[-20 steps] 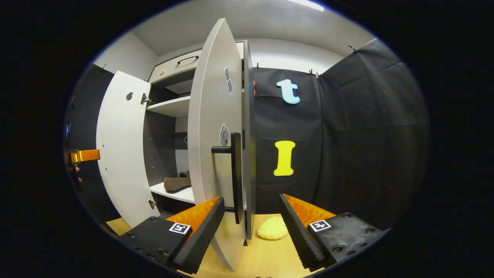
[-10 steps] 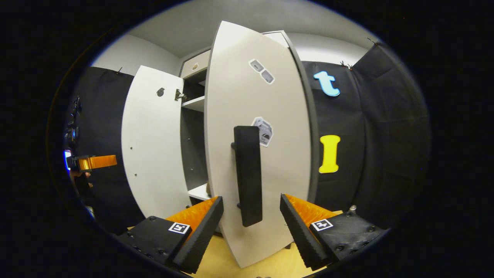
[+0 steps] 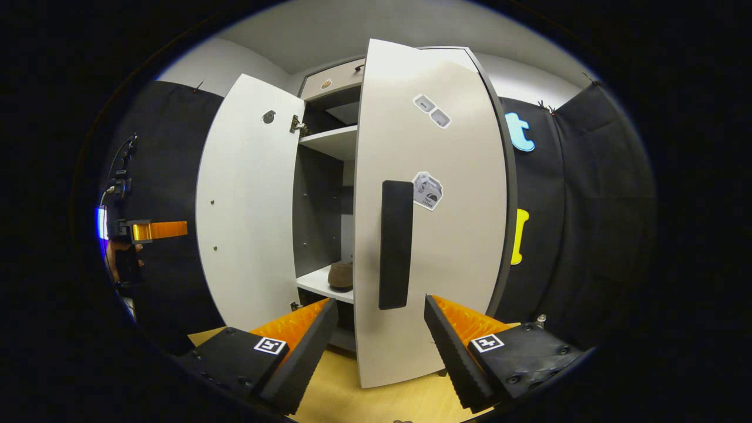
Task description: Grab one shoe with the right hand and put it into the shoe cabinet, grab the other shoe with the left hand and put it into the shoe cabinet; then close the right door with the right hand and the left door with the left hand.
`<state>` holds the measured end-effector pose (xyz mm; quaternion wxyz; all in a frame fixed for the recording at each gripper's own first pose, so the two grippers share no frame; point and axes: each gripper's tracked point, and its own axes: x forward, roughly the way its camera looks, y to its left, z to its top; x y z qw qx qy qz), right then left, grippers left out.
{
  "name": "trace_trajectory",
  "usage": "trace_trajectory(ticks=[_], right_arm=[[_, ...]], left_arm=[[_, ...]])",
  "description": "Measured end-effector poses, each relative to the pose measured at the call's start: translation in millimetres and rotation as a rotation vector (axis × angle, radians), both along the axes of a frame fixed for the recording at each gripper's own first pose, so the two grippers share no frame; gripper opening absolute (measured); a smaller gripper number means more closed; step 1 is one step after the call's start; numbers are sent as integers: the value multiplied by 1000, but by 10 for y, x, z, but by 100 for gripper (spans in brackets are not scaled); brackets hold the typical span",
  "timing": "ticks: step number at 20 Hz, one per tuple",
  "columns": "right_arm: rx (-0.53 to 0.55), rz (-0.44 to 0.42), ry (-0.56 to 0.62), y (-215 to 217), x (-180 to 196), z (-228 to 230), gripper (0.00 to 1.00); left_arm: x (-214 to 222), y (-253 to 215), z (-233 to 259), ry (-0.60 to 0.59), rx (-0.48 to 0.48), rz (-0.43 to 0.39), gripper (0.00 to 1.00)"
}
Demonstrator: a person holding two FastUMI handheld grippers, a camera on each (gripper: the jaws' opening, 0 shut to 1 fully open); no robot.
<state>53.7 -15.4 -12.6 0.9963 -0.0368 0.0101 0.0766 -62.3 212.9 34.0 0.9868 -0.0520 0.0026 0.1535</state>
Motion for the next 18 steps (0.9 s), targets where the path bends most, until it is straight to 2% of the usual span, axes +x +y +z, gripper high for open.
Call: trace_trajectory(ticks=[7, 9, 12, 15, 18], right_arm=[[13, -90, 10, -123, -161, -39, 98], [22, -100, 13, -114, -188, -46, 98], [13, -115, 9, -102, -214, -46, 98], [5, -122, 9, -94, -227, -45, 98], [13, -121, 7, -102, -225, -39, 98]], left_arm=[[158, 117, -149, 4, -13, -75, 94], [175, 96, -168, -5, -45, -96, 94], [252, -34, -166, -10, -80, -128, 93], [348, -202, -135, 4, -48, -161, 93], [503, -512, -126, 4, -26, -229, 93]])
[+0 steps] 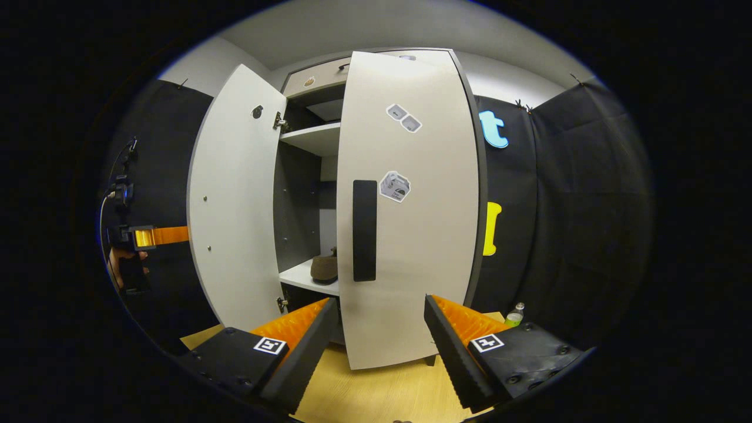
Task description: Grab one shoe with the right hand and put it into the shoe cabinet, grab the other shoe with the left hand and put it into the shoe cabinet; then close the right door with the right hand and the left door with the left hand.
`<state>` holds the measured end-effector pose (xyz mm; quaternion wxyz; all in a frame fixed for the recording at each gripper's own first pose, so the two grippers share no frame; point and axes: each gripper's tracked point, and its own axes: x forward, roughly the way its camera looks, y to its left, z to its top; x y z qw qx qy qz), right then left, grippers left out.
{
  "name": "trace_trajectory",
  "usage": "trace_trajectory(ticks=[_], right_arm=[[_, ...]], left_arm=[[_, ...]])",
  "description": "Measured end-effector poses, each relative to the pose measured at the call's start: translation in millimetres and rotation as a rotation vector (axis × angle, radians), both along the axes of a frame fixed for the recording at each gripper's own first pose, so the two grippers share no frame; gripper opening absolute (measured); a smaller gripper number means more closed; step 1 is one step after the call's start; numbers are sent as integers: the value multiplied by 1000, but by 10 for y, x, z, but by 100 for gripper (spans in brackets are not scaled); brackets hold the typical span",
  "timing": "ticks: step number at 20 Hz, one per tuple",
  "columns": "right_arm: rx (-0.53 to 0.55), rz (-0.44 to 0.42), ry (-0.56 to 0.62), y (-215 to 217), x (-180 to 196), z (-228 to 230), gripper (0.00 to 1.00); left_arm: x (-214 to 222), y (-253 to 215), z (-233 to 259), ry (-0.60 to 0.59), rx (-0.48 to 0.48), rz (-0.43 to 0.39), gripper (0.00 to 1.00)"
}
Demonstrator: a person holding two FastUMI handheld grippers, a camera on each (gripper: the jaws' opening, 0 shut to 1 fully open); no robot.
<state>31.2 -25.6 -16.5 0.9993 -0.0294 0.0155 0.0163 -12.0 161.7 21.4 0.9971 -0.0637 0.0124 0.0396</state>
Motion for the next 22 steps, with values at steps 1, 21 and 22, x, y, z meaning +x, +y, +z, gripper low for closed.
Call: trace_trajectory(ticks=[1, 21, 22], right_arm=[[-4, -4, 0, -14, 6, 1, 98], [19, -16, -23, -279, -255, 97, 98], [21, -13, -24, -272, -260, 98, 98]], left_arm=[[57, -97, 1, -5, 2, -20, 93], [450, -1199, -279, 43, 59, -198, 94], [404, -1191, -268, 43, 47, -198, 94]])
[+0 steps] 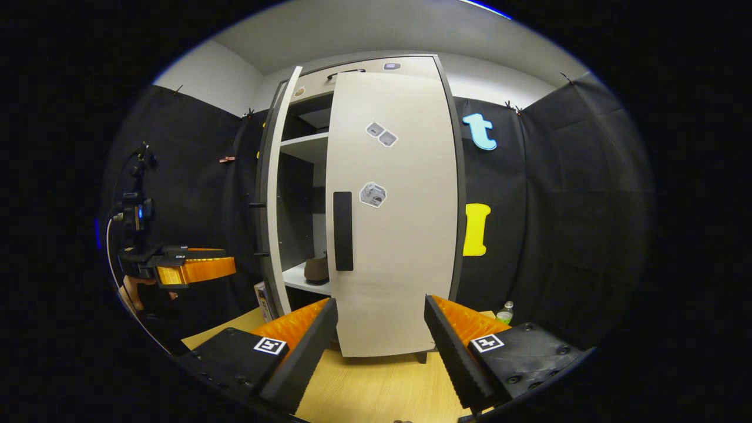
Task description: Grab one shoe with the right hand and put it into the shoe cabinet, grab the other shoe with the left hand and put it into the shoe cabinet; then close the right door with the right hand and the left door with the left hand.
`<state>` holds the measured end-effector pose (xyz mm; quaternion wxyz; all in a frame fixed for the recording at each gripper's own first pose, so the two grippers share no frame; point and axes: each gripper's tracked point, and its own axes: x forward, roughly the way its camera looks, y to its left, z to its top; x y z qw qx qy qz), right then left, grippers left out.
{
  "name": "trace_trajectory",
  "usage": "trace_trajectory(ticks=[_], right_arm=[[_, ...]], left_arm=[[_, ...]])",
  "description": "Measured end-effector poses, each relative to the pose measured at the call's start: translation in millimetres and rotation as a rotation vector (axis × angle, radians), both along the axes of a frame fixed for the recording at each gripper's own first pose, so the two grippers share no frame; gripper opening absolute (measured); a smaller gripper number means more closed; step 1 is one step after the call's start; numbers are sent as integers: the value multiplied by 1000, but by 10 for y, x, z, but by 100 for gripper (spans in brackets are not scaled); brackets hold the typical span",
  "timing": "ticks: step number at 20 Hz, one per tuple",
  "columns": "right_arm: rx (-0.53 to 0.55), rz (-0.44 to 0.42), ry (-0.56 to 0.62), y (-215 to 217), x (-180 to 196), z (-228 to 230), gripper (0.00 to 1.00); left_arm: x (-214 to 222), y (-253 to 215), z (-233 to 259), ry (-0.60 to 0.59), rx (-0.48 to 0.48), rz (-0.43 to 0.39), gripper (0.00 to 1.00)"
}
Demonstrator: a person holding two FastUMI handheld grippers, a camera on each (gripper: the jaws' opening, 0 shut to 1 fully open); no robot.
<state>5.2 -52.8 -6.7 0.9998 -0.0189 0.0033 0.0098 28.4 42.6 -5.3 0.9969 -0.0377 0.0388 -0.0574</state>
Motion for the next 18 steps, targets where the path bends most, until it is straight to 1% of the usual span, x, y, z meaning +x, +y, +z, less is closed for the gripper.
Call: trace_trajectory(ticks=[6, 11, 18], right_arm=[[-6, 22, 0, 84, -22, -41, 98], [3, 37, -9, 148, -72, -25, 98], [11, 57, -9, 93, 30, -18, 98]], left_arm=[[-213, 59, 11, 7, -40, 22, 94], [-226, 25, -31, 27, -26, 26, 94], [-267, -48, 91, -7, -26, 35, 94]])
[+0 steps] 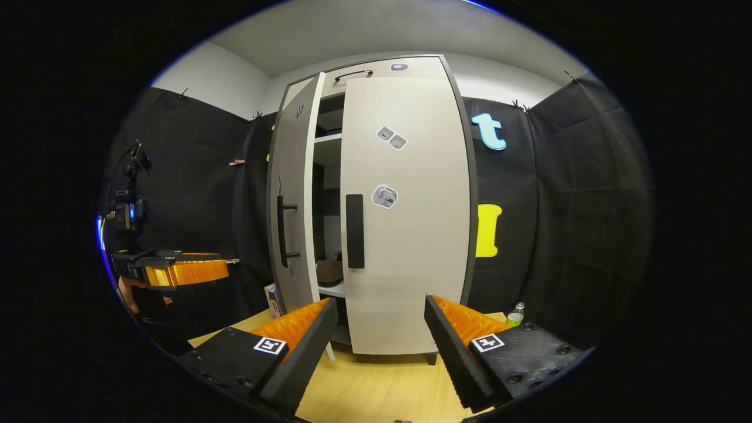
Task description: Grab one shoe with the right hand and put it into the shoe cabinet, grab the other shoe with the left hand and put it into the shoe cabinet; then close the right door with the right hand and the left door with the left hand.
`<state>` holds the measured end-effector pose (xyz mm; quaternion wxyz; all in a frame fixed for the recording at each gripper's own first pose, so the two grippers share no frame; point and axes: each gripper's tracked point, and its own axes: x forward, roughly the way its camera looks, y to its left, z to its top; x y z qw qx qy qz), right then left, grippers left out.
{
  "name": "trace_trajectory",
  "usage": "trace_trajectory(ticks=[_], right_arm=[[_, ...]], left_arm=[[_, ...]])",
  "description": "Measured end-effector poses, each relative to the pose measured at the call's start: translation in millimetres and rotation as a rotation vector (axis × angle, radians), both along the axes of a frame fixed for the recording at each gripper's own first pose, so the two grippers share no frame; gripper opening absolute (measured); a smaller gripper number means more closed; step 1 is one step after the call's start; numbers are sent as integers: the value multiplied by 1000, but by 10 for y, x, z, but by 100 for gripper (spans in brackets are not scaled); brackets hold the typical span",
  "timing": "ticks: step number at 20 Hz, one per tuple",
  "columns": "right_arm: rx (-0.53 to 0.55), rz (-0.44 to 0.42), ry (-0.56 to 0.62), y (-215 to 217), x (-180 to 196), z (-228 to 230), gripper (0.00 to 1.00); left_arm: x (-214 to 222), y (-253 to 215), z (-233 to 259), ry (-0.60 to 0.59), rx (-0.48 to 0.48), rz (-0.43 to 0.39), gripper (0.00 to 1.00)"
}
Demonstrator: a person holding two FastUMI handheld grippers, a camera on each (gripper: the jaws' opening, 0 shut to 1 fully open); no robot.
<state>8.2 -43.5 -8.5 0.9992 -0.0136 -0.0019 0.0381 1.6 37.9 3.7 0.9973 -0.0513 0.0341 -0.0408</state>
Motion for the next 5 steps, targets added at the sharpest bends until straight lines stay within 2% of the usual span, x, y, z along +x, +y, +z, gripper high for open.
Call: trace_trajectory(ticks=[5], right_arm=[[-12, 40, 2, 80, 93, 21, 98]], left_arm=[[-9, -59, -4, 2, 14, 18, 94]])
